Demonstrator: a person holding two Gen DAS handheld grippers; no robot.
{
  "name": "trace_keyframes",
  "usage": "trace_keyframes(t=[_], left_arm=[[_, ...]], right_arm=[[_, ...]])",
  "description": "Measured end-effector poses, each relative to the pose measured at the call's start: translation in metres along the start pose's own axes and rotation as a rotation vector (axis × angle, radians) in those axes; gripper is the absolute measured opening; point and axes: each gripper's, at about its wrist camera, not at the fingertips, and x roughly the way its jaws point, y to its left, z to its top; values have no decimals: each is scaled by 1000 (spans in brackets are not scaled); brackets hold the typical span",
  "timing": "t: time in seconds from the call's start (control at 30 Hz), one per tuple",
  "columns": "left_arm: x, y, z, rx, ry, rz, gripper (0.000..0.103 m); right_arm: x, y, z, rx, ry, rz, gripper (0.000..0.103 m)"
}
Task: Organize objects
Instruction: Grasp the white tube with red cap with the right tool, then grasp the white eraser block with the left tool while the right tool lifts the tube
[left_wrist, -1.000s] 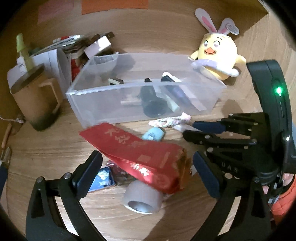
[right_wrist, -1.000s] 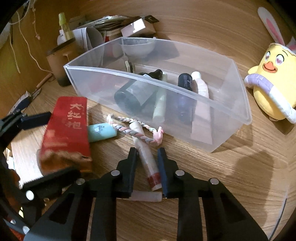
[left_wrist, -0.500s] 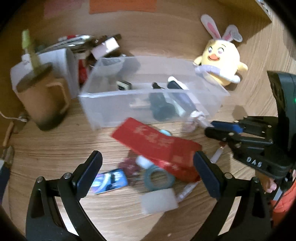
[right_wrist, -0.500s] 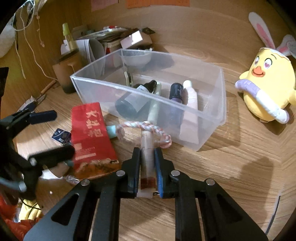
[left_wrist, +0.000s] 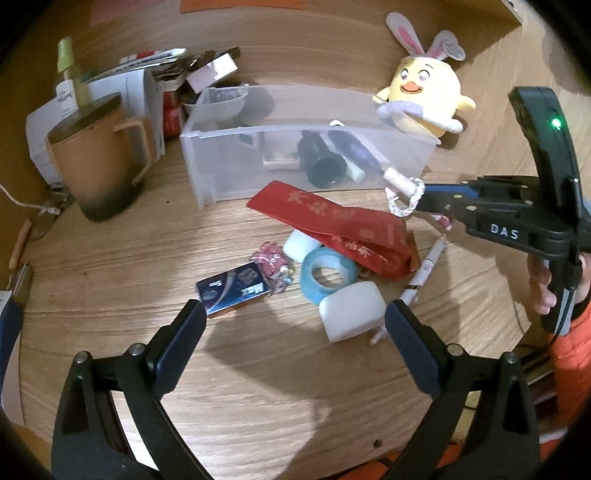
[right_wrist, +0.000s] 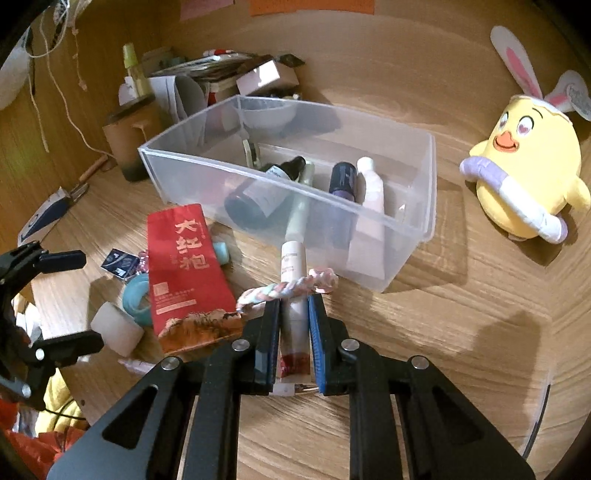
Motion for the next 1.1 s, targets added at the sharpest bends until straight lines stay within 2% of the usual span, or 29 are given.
trace_keyframes(t=[0.17,0.27,0.47,0.63,0.7,0.83,0.93,1.1], left_arm=[[0,-13,1,32,-22,-30,76],[-1,-17,1,44,-32,-35,70],[-2,-19,-4,48,-28,-50,68],[-5,-10,-7,23,-23,-73,69],[-7,-5,-8,11,-24,-70,69],[-2,4,-11,-6,-5,-21,68],[3,14,-14,-44,25,-35,68],[-5,12,-14,-47,0,-57,68]], right_arm=[[10,-7,-1,42,18,-8,14],[17,-10,-1,57,38,-2,14],[21,-9,-3,53,61,-17,15],[10,-12,-7,51,61,-13,35],[1,-14,-8,60,40,-5,37],[-9,-21,-3,119,10,32,38],[-4,-23,5,158,10,40,38],[13,-22,14,217,29,72,38]])
